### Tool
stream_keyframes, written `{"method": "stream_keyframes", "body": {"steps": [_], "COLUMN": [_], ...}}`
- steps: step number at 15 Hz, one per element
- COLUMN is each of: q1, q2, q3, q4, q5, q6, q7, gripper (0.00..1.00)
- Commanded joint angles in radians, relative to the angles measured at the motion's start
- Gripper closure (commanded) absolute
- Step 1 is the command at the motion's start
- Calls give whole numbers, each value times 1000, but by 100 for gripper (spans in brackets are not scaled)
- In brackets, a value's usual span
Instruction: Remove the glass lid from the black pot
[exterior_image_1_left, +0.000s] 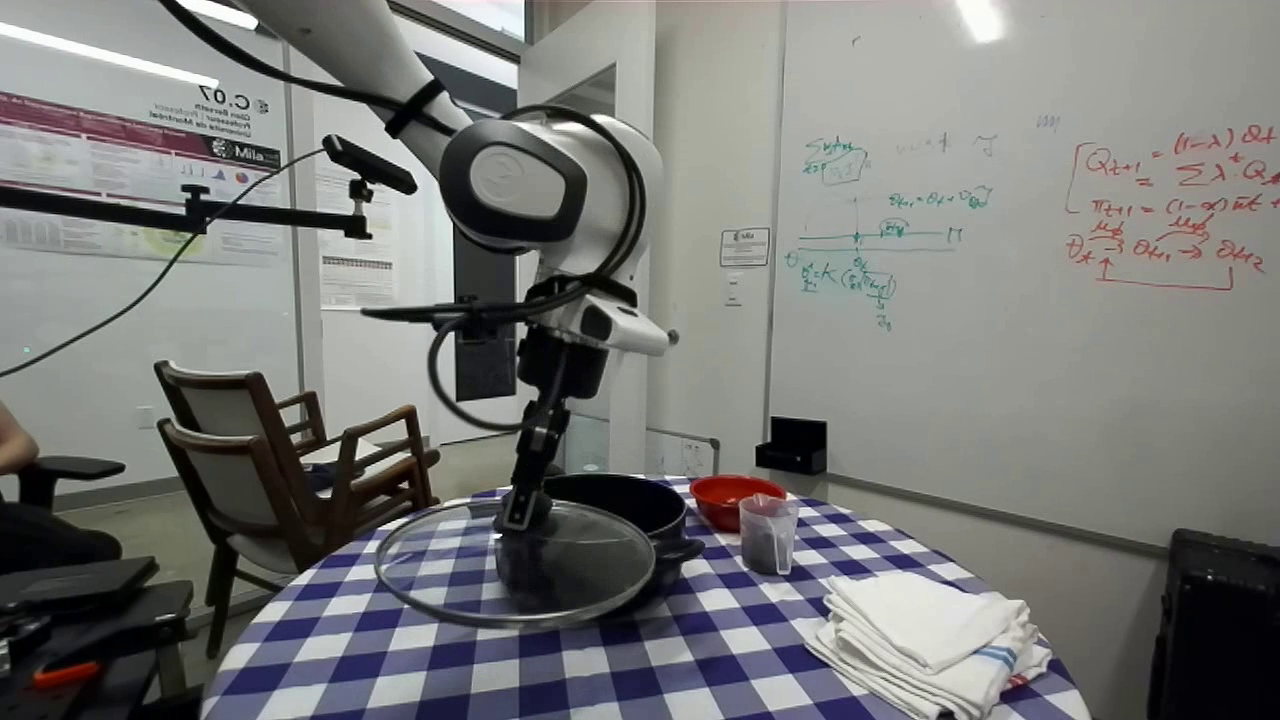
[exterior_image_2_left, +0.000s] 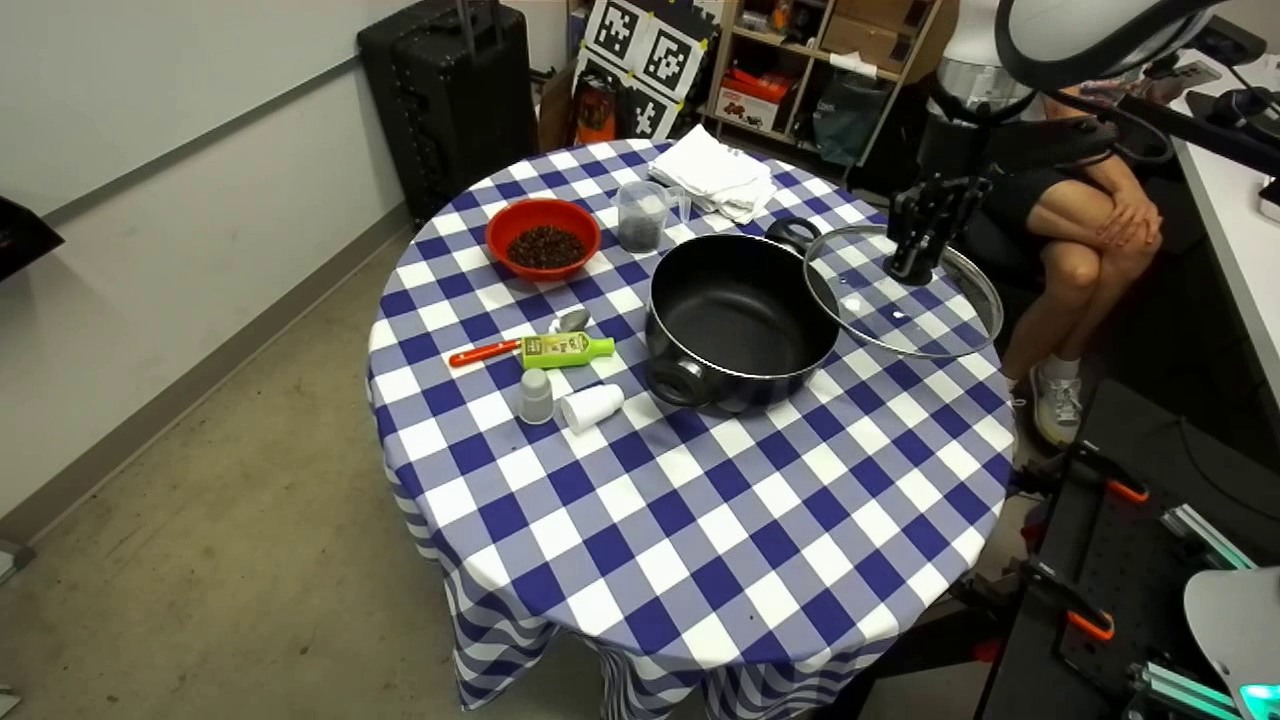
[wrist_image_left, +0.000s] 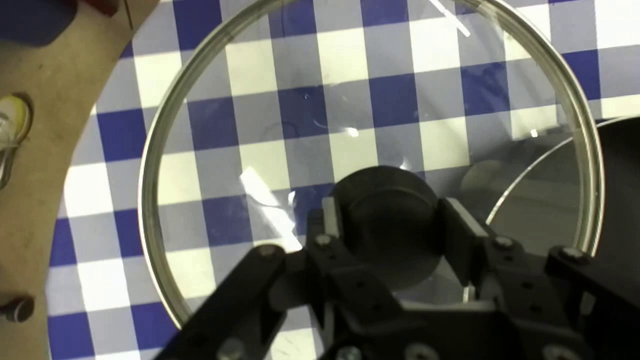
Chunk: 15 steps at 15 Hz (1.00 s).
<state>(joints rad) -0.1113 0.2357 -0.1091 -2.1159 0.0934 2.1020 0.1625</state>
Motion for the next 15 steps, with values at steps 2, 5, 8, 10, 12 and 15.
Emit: {"method": "stream_keyframes", "body": {"steps": [2,5,8,10,12,15], "q1": [-110,-157,-156,-130,-111,-89], "q2": [-35,-40,0,22,40,60], "q3": [-30,-41,-47,-51,-53,-61], "q4": [-91,-132,-124,-119,-111,-101], "q5": [232,348,383,351,330,296], "q6": [51,70,69,103,128,143], "q7": [-143,-225,-172,-75,2,121], "gripper": [75,75,75,75,75,75]}}
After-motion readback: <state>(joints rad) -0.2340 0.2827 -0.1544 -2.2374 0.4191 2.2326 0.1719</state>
